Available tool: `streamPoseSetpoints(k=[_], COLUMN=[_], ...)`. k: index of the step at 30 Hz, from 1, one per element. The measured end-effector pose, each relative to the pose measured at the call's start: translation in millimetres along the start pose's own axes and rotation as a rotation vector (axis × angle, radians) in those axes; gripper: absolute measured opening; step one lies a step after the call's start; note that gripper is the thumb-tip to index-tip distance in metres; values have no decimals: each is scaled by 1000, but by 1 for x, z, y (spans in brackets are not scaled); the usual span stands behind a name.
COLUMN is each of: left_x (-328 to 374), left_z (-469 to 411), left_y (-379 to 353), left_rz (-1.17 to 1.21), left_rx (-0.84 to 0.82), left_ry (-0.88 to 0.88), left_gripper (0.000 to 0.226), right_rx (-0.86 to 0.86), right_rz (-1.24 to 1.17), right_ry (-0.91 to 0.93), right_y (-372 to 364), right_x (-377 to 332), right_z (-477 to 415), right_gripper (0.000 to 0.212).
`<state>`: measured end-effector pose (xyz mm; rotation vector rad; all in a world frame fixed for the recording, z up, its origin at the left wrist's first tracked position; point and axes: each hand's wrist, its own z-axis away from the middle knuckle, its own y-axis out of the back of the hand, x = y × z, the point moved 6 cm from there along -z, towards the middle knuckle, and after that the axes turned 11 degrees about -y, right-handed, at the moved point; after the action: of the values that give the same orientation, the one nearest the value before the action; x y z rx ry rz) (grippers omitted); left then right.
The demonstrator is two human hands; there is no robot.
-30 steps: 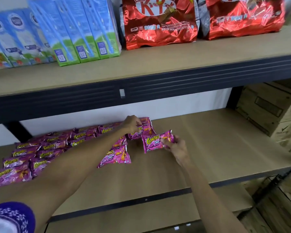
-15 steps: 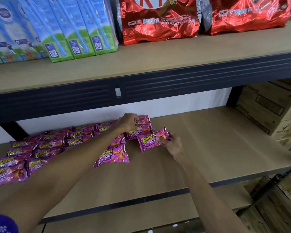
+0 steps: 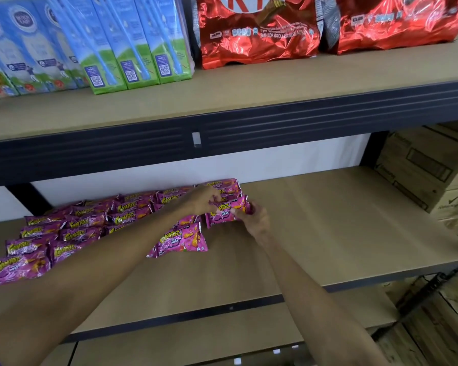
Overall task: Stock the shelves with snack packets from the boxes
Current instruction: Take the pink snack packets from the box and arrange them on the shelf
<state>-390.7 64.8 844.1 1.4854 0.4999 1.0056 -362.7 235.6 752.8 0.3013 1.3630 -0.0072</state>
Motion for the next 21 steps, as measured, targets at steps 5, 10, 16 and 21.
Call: streamPoseSetpoints(k=[5, 10, 16, 21], left_x=[0, 0, 5, 16], left_z=[2, 2, 6, 23], left_y=[-1, -6, -8, -5], left_rz=[-53, -79, -186, -293], left_rx=[58, 74, 78, 126], left_ry=[29, 32, 2, -70], left_gripper=[40, 44, 47, 51], right_rx=[78, 108, 84, 83], right_rz=[-2, 86, 77, -15], right_ry=[-42, -73, -68, -65], right_y=[-1, -6, -4, 6], right_x=[-4, 1, -2, 0], right_z=[4, 5, 10, 22], right_gripper=[43, 36, 37, 65])
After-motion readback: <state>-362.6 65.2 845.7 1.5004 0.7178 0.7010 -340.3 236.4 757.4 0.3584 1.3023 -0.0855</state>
